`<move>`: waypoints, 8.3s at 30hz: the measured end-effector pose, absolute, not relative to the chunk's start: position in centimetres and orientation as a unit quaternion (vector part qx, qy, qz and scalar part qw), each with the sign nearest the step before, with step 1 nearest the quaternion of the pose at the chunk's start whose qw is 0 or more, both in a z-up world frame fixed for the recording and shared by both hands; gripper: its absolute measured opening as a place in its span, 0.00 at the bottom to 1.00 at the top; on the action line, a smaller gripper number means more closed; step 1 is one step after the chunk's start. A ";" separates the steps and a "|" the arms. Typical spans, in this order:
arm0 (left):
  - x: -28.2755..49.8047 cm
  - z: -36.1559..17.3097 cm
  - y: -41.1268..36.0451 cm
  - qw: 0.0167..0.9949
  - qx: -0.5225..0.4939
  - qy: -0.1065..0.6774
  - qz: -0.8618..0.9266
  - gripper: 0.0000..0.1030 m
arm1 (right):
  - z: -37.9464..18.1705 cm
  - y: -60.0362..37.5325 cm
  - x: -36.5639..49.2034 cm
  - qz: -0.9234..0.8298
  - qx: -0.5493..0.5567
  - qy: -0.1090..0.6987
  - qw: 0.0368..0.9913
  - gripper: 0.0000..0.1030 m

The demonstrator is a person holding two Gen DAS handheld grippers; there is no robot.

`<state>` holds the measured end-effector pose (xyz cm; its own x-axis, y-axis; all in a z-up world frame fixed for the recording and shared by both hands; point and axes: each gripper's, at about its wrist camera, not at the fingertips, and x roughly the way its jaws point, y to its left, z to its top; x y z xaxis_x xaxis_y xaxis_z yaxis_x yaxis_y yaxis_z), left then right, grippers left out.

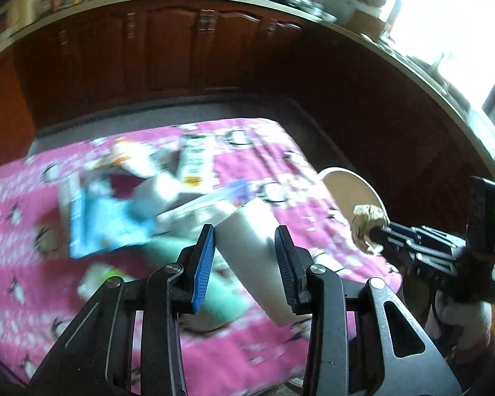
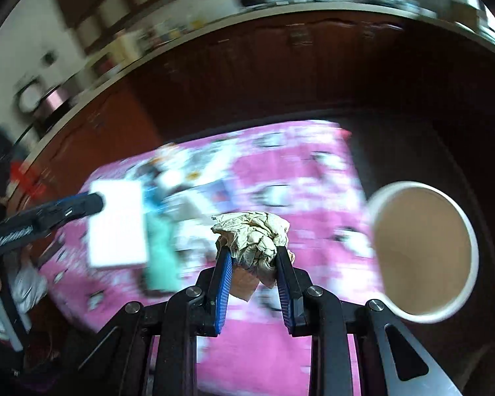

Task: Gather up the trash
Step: 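Carry the tissue over the white bin and open the right tool, then move the right tool back to the white crumpled tissue on the table, then grasp the white tissue with the right tool while the left tool grasps the white-green wrapper, then carry the tissue and wrapper over the white bin with both tools, then open both tools to drop the tissue and wrapper into the bin, then move both tools back over the table of trash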

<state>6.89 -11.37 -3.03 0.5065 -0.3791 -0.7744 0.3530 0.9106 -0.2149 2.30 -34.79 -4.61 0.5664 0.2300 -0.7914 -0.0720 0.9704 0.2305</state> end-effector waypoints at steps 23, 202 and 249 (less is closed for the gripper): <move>14.2 -10.0 -32.3 0.821 -0.002 0.487 -0.297 0.37 | -12.5 -51.1 3.2 -0.120 0.169 0.492 0.846 0.44; 14.5 -11.1 -33.8 0.815 0.021 0.494 -0.301 0.11 | -11.4 -52.6 2.6 -0.136 0.223 0.477 0.839 0.22; 10.3 -7.3 -23.6 0.844 0.000 0.467 -0.262 0.47 | -7.3 -44.0 3.0 -0.060 0.184 0.454 0.870 0.51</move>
<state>10.34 -23.60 -7.25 0.4255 -0.4424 -0.7894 0.4430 0.8625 -0.2446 3.02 -44.02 -7.34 0.5808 0.0636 -0.8116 0.2707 0.9251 0.2663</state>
